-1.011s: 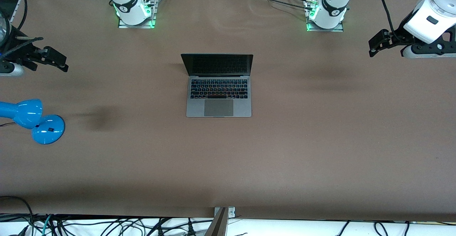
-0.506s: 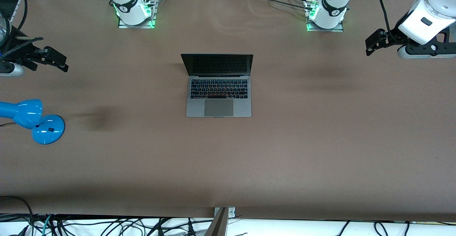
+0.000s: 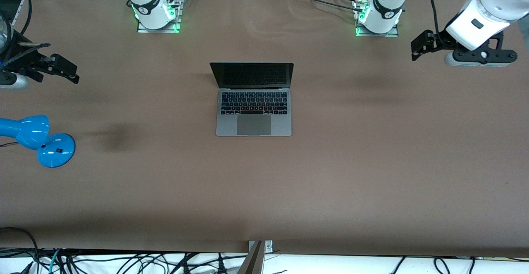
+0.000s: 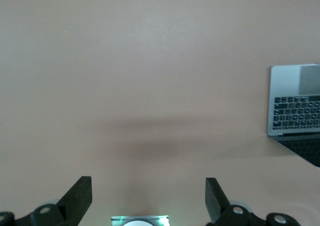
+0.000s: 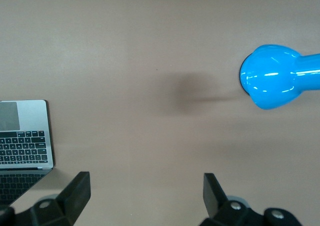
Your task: Close laptop with both arms from behind
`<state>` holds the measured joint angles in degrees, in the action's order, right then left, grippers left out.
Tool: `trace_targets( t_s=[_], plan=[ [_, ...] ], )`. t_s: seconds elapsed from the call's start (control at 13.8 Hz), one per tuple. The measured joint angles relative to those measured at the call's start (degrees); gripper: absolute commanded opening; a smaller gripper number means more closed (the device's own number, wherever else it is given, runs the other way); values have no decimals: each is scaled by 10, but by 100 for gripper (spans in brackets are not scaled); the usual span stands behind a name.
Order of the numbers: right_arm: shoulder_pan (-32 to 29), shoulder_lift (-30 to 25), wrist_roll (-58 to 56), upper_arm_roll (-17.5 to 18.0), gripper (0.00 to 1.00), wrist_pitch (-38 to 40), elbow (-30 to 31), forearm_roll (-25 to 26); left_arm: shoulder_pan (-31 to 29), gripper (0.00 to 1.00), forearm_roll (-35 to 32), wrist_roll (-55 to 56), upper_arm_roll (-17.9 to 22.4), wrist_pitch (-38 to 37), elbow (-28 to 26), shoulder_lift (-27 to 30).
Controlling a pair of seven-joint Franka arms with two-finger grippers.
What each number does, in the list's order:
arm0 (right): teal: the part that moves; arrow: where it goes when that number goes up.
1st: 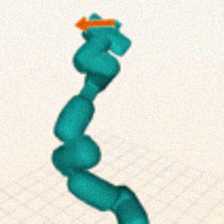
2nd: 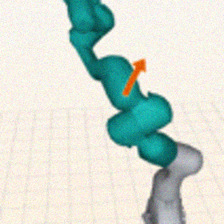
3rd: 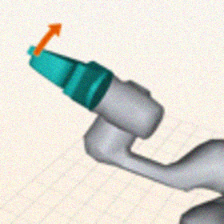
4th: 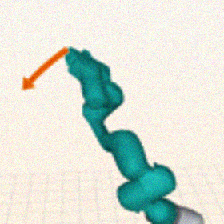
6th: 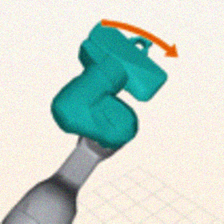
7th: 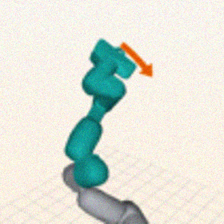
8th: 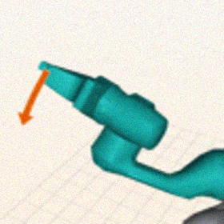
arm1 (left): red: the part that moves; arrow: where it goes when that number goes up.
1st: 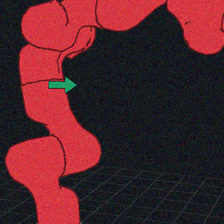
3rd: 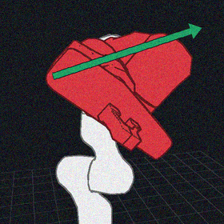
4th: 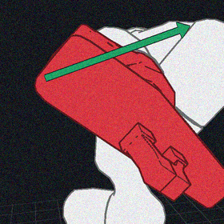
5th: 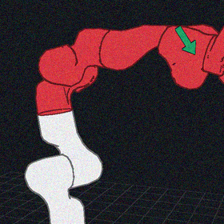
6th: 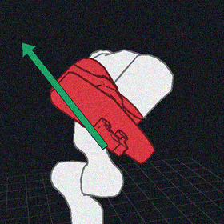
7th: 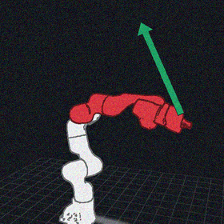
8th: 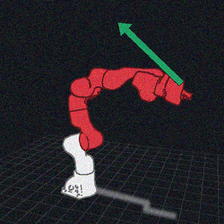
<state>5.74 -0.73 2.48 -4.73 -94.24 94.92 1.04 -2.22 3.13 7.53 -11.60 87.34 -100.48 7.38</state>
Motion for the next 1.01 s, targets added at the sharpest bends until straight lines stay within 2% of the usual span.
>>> trace_targets(
  t_s=[0.22,0.72,1.01],
  plan=[
    [0,0,0,0,100,0,0,0,14,100,14,35,-26,0,0,-10],
    [0,0,0,0,100,0,0,0,29,100,37,215,-155,0,0,-39],
    [1,1,0,0,100,1,0,0,37,100,62,279,-203,0,0,-51]
  ],
)
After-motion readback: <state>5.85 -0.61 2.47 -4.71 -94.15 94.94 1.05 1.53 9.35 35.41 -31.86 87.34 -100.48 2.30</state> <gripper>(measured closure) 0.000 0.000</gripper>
